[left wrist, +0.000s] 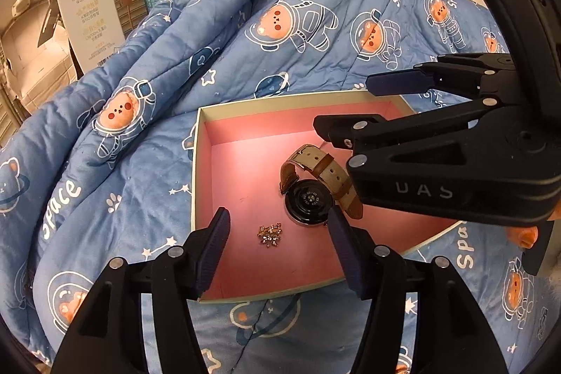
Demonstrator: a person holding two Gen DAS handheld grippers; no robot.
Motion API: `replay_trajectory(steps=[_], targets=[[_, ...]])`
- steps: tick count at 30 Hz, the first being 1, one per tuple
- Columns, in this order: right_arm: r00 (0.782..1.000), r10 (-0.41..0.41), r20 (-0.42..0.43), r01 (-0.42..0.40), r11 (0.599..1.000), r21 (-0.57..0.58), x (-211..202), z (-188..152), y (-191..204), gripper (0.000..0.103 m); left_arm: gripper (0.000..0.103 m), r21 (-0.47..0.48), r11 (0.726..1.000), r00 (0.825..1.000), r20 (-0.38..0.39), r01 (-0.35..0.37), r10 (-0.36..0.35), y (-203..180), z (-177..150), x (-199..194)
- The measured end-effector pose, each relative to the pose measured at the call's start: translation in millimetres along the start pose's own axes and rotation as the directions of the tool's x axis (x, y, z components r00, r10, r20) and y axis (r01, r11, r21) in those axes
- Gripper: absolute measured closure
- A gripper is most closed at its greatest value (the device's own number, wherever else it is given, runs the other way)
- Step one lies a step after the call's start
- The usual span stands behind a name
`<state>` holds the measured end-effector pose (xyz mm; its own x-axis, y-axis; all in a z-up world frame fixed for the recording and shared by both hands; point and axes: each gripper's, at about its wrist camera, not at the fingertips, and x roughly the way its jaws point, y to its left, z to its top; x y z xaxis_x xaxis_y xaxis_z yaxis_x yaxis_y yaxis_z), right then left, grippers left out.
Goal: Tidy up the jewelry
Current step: 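Open the left tool to drop the charm while the right tool releases the bangle beside the pearls, then withdraw both tools from the box toward the remaining rings and charms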
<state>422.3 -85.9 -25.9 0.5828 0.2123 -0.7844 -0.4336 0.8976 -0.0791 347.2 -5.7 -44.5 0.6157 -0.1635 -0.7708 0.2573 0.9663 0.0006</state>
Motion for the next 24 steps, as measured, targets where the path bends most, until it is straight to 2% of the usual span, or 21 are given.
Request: replay_trajectory(steps=[5, 9, 17, 24], targets=[[1.000, 0.010, 0.017, -0.010, 0.999, 0.041, -13.8, -7.5, -1.7, 0.027, 0.027, 0.000, 1.000, 0.999, 0.051, -0.007, 0.007, -3.0, -6.9, -18.1], [0.999, 0.005, 0.043, -0.008, 0.998, 0.068, -30.2, -17.1, -3.4, 0.025, 0.020, -0.029, 1.000, 0.995, 0.097, 0.008, -0.005, -3.8, -16.5, -37.5], [0.994, 0.008, 0.109, -0.021, 0.992, 0.123, -73.8, -44.9, -11.3, 0.024, 0.014, -0.063, 0.998, 0.988, 0.157, 0.015, -0.005, -4.6, -42.0, -70.4], [0.991, 0.000, 0.133, -0.019, 0.990, 0.142, -103.0, -87.7, -13.0, 0.024, 0.011, -0.067, 0.998, 0.981, 0.191, -0.012, 0.025, -8.8, -72.0, -93.8]])
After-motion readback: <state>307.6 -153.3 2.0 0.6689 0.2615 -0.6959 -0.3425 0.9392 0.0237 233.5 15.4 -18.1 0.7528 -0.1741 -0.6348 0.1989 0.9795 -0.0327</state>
